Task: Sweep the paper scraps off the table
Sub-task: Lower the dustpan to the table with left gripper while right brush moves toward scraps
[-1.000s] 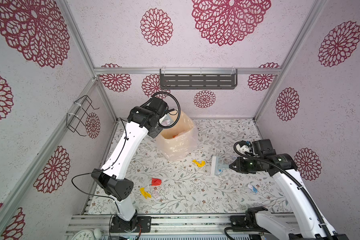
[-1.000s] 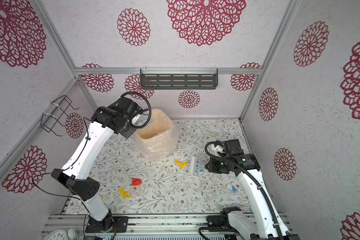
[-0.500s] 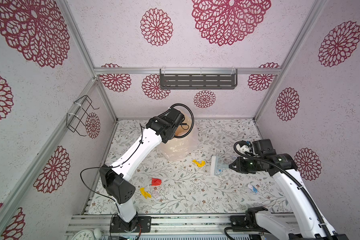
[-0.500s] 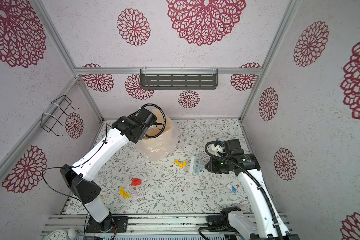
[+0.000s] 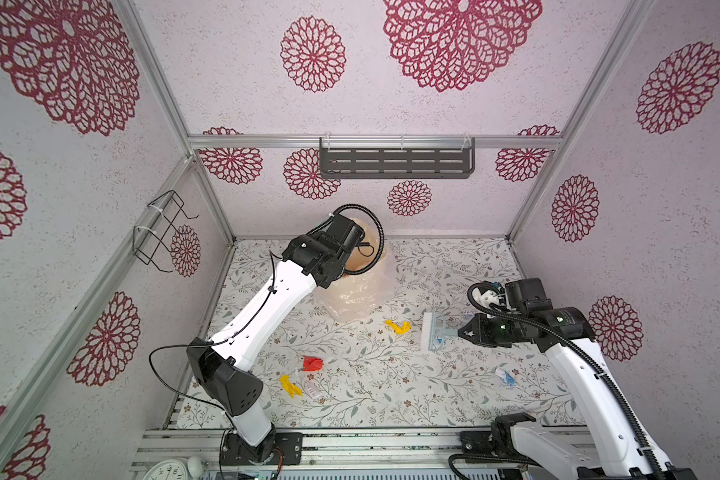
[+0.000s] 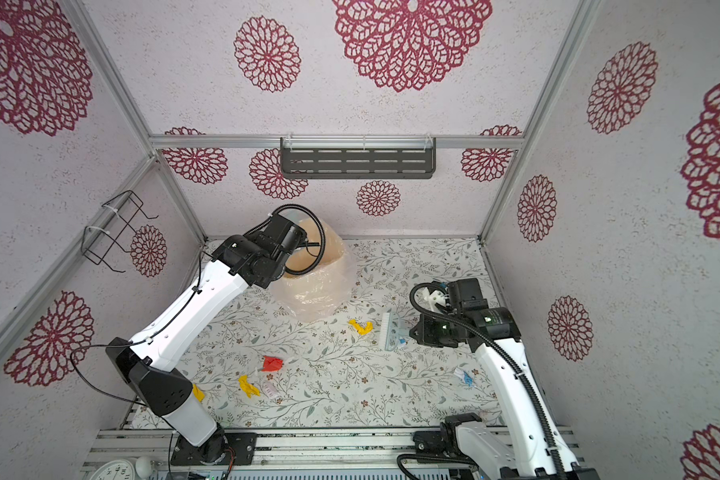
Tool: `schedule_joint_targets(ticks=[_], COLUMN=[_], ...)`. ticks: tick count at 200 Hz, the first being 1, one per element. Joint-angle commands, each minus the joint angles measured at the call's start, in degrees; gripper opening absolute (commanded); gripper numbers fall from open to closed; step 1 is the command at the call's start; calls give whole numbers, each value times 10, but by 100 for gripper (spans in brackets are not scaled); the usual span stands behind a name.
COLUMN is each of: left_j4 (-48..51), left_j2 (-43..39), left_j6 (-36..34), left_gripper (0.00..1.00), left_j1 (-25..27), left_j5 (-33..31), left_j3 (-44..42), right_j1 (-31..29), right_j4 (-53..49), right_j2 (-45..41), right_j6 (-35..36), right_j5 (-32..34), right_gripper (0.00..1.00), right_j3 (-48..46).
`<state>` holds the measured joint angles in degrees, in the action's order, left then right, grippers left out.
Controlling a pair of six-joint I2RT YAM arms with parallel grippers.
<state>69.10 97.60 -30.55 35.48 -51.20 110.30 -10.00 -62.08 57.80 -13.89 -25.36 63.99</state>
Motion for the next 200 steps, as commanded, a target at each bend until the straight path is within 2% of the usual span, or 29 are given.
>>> schedule_joint_targets(ticks=[1,24,65,108,154,200], left_j4=[24,53,49,54,17,-107], left_j2=[-18,-23,-47,-62,-91,-132], left_j6=[69,129,222,302,389,471], left_gripper=[0,0,0,0,0,0], left_j1=[8,29,85,148,205,240], left_j5=[70,147,274,335,401,484], left_j3=[65,108,84,24,-91,-275], right_j1=[2,3,3,3,-1,-44], right_j4=[-22,-41,-40,-21,-7,0], right_j2=[-2,6,16,34,73,120], right_j6=[27,49,72,92,123,137], right_j5=[26,74,148,209,272,332], right_gripper=[0,0,0,0,0,0], right_j3=[34,59,83,84,95,107])
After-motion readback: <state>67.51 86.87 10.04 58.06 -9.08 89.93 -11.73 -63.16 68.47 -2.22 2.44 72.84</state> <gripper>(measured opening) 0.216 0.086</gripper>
